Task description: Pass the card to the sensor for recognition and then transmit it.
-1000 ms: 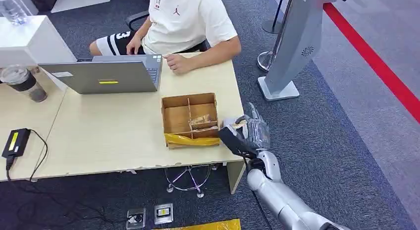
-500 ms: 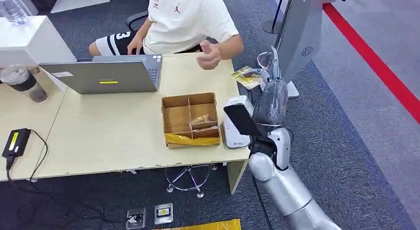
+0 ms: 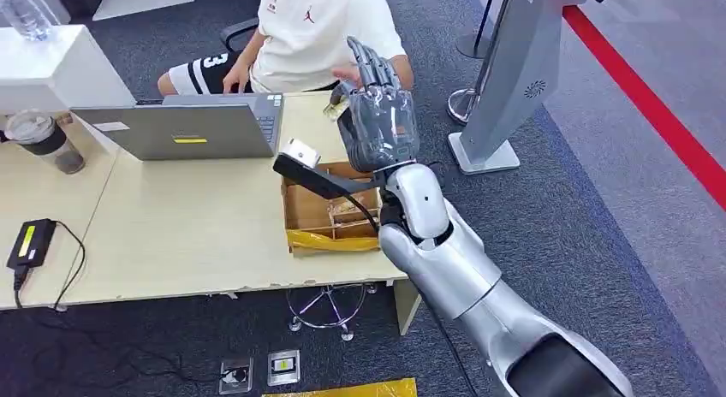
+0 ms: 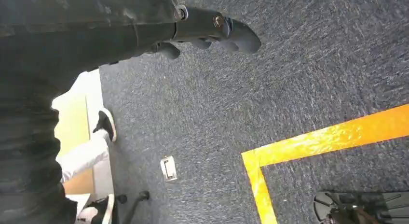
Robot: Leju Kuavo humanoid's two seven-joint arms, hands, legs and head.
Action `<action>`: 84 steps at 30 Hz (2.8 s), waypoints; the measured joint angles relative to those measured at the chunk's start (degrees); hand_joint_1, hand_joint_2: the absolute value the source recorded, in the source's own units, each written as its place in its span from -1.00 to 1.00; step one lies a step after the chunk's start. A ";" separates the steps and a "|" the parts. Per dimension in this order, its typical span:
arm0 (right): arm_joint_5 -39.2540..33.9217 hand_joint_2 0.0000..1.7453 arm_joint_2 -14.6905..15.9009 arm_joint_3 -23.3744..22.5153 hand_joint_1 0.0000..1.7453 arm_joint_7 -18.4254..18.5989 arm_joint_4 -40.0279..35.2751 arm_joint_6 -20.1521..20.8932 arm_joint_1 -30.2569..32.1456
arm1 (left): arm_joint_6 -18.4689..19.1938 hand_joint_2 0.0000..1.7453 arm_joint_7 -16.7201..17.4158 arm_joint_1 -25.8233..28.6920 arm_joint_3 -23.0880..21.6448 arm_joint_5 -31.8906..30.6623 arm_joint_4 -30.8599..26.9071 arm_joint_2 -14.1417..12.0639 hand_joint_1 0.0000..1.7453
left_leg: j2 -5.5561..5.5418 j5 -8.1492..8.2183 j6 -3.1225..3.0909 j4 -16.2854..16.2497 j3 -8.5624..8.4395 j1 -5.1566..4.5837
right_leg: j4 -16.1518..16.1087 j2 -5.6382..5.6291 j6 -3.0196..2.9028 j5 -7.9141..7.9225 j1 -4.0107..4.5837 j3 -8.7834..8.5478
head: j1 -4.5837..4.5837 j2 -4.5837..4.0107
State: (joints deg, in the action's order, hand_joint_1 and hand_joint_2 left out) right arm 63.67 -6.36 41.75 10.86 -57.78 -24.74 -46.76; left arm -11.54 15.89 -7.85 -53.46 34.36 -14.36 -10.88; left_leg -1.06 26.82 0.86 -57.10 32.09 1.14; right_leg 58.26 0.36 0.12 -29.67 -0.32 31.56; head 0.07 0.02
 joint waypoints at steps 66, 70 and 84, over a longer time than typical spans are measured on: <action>4.19 1.00 5.73 15.45 -1.00 -3.21 -9.79 11.28 11.71 | -6.10 1.00 3.69 0.67 -0.22 3.85 0.00 0.26 -1.00 | 0.36 0.05 0.06 -0.01 0.02 0.00 | 0.00 -0.38 -0.01 0.03 -0.01 0.21 | -0.02 0.00; 3.54 1.00 4.85 16.30 -1.00 -3.08 -3.75 10.58 11.40 | -6.32 1.00 3.24 0.65 -0.22 3.63 0.00 0.24 -1.00 | 0.32 0.05 0.06 -0.01 0.03 0.00 | 0.00 -0.37 -0.02 0.03 -0.01 0.22 | -0.02 0.00; 3.32 1.00 0.61 17.57 -1.00 -1.05 13.32 9.01 8.83 | -6.30 1.00 3.02 0.62 -0.22 3.47 0.00 0.17 -1.00 | 0.33 0.05 0.06 -0.01 0.02 0.00 | 0.01 -0.38 -0.02 0.03 -0.01 0.23 | -0.04 0.00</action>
State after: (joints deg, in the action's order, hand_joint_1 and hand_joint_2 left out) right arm 66.99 -5.75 59.32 9.81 -44.46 -15.74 -37.93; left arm -17.84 18.91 -7.23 -53.68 37.83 -14.36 -10.71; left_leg -0.74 26.87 0.92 -57.11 32.11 1.13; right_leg 58.27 -0.02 0.11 -29.64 -0.33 31.79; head 0.02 0.02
